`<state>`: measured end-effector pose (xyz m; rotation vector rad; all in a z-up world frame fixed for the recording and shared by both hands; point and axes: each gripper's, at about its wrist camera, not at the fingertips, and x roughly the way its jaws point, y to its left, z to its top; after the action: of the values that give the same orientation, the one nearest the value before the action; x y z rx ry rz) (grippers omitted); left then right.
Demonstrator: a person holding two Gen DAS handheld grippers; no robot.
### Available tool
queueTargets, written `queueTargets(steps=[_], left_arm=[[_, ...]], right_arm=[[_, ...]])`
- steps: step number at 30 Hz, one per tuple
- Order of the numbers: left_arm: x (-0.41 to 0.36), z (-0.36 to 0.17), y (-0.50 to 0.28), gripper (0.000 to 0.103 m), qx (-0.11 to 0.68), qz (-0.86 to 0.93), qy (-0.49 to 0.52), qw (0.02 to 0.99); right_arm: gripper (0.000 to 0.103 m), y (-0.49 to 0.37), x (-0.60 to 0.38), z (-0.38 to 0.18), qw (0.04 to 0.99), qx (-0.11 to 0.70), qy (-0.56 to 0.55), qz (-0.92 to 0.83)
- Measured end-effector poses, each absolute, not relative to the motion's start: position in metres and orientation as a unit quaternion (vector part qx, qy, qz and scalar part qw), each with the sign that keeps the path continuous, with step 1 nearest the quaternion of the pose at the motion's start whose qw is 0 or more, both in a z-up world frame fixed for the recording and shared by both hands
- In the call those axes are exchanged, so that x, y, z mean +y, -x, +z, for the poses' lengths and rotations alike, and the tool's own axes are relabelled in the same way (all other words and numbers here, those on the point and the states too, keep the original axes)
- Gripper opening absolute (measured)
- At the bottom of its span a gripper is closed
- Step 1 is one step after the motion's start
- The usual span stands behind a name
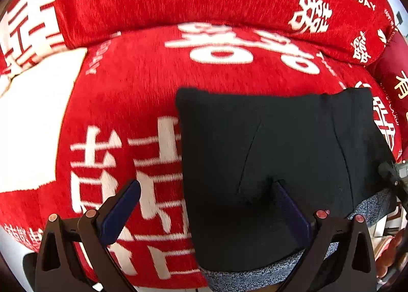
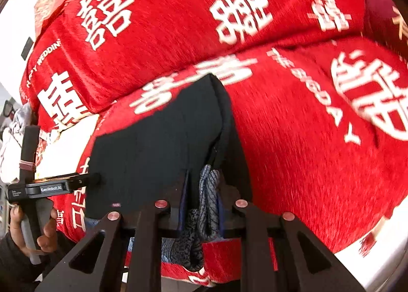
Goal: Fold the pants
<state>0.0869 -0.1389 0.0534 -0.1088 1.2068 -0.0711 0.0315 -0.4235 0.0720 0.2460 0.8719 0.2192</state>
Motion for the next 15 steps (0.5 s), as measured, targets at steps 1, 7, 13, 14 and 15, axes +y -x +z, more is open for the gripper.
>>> queueTargets(steps=[1,7,13,14,15], left_arm=[[-0.138,0.052,-0.088,0.103,0.568,-0.032,0.05,0.821],[-0.131,0.043,-0.092,0.103,0.587,-0.038,0.06,0.807],[-0.113,0.069,-0.112,0.103,0.549,0.011,0.057,0.834],[-0.109,0.07,-0.12,0.103,0.55,0.027,0.067,0.832],[-0.106,0.068,-0.124,0.103,0.551,0.039,0.069,0.831]], right_arm=[[0.02,-0.035,-0.422,0.072,0.894,0.42,-0.115,0.104],[0.037,-0.045,-0.436,0.04,0.872,0.468,-0.13,0.058],[0.064,-0.04,-0.407,0.108,0.922,0.385,-0.004,0.025],[0.075,-0.044,-0.394,0.114,0.926,0.376,0.016,0.036],[0.078,-0.051,-0.379,0.117,0.929,0.364,0.037,0.06]])
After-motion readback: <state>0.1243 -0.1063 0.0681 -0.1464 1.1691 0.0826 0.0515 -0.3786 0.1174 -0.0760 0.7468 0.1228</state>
